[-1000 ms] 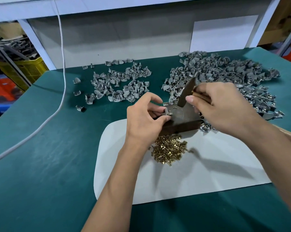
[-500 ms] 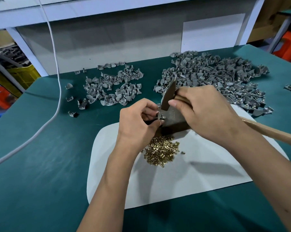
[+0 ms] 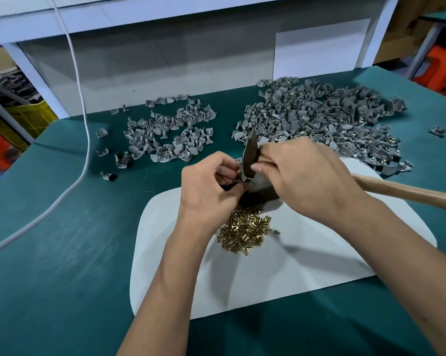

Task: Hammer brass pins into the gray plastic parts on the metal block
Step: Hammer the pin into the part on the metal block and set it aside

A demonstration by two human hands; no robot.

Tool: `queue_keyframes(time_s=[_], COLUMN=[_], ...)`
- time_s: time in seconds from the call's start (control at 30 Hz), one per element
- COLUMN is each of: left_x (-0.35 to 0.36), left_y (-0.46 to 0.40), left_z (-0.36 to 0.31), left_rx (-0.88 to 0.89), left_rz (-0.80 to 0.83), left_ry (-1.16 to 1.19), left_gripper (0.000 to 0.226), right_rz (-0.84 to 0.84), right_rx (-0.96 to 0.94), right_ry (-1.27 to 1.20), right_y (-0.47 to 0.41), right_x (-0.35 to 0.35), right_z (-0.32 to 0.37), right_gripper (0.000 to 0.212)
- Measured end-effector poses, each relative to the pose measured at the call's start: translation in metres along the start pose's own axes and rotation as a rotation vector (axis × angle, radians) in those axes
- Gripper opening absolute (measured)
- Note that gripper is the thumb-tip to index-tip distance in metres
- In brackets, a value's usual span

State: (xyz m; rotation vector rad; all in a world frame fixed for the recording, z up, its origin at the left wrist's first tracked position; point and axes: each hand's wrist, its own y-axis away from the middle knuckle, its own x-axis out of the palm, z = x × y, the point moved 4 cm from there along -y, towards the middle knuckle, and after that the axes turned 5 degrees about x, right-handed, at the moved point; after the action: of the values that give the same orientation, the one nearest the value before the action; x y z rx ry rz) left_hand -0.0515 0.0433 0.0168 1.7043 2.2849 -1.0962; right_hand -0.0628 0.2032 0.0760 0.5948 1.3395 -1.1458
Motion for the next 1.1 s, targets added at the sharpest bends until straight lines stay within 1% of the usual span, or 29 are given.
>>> queue_keyframes(time_s=[0.07, 0.17, 0.3, 0.43, 0.53, 0.6, 0.73, 0.83, 0.97, 1.1], left_x=[0.001, 0.001, 0.001, 0.001, 0.001, -0.001, -0.003, -0.003, -0.003, -0.002], left_y=[0.000, -0.001, 0.000, -0.001, -0.001, -0.001, -0.002, -0.002, -0.002, -0.002], left_z=[0.000, 0.001, 0.000, 0.003, 0.005, 0.006, 0.010, 0.011, 0.011, 0.013], left_rx=[-0.004, -0.008, 0.005, -0.003, -0.027, -0.040, -0.111, -0.130, -0.129, -0.151], left_rz=[-0.002, -0.012, -0.021, -0.013, 0.014, 0.019, 0.023, 0.036, 0.047, 0.036], left_ry=[-0.004, -0.011, -0.013, 0.020, 0.074, 0.106, 0.251, 0.358, 0.470, 0.533], left_gripper=[0.032, 0.031, 0.031, 0.031, 0.031, 0.033, 0.035, 0.033, 0.030, 0.027], right_rz=[-0.021, -0.112, -0.022, -0.051, -0.095, -0.089, -0.026, 0.017, 0.037, 0.093], right_rx=[-0.006, -0.015, -0.014, 0.020, 0.083, 0.123, 0.242, 0.378, 0.530, 0.624], right_ry=[0.003, -0.050, -0.002, -0.076, -0.164, -0.181, -0.084, -0.036, 0.015, 0.072], right_y=[-0.002, -0.001, 0.000, -0.006, -0.011, -0.013, -0.012, -0.005, 0.010, 0.021], right_x=[-0.006, -0.011, 0.002, -0.004, -0.009, -0.009, -0.004, -0.002, 0.001, 0.009], right_z=[-0.001, 0.000, 0.002, -0.007, -0.018, -0.027, -0.059, -0.087, -0.113, -0.125], right_gripper=[0.026, 0.026, 0.029, 0.027, 0.024, 0.022, 0.015, 0.008, 0.007, 0.022])
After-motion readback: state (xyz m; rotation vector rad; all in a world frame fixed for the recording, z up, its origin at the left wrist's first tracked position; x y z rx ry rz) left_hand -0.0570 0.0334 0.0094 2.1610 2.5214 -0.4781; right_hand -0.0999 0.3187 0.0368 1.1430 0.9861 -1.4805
